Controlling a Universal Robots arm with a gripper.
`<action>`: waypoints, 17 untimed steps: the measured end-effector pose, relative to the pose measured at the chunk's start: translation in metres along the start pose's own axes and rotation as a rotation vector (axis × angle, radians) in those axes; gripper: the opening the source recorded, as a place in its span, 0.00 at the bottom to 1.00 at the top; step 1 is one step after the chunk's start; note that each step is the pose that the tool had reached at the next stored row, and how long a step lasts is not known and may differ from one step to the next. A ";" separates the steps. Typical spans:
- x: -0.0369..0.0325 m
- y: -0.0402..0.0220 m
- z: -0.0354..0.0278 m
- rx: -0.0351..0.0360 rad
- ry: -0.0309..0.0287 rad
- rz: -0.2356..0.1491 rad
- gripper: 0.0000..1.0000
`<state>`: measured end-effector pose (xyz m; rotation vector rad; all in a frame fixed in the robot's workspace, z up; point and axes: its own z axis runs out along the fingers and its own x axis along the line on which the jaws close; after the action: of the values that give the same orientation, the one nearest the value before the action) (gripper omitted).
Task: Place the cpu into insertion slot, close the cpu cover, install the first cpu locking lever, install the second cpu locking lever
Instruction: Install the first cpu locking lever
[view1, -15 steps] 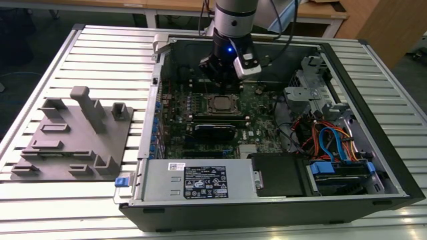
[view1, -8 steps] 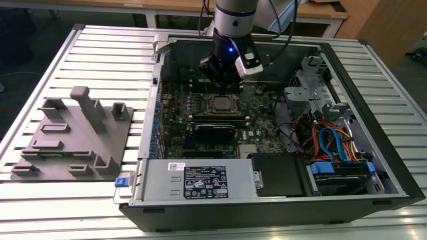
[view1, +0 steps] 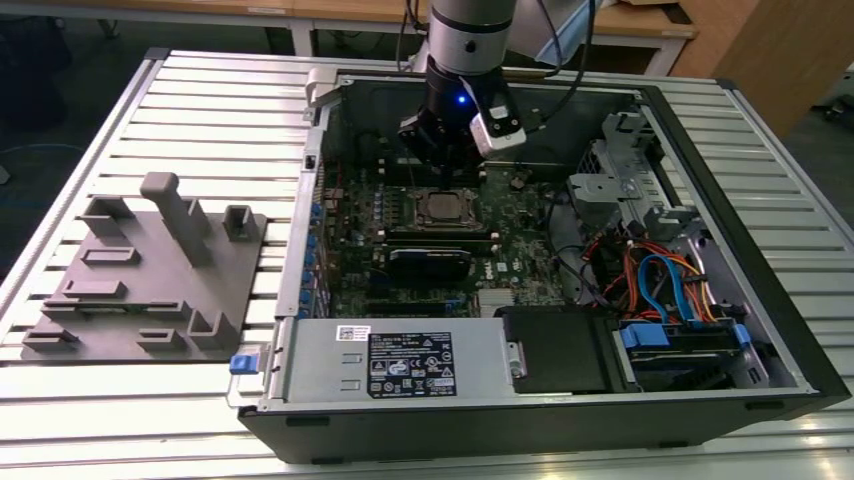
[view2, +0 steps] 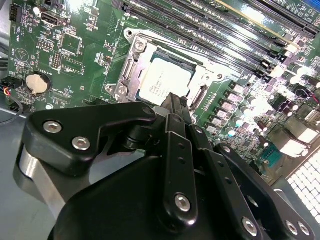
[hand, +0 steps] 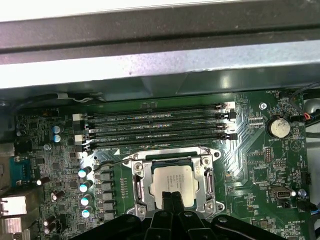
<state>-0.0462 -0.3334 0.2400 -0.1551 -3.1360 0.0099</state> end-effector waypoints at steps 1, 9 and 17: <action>0.0000 0.0000 0.0000 0.0000 0.0000 0.000 0.10; 0.0000 0.0000 -0.0026 -0.0136 0.0008 0.000 0.10; 0.0002 0.0000 -0.0048 -0.0172 0.0006 -0.027 0.10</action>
<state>-0.0464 -0.3334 0.2448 -0.1127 -3.1380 -0.0172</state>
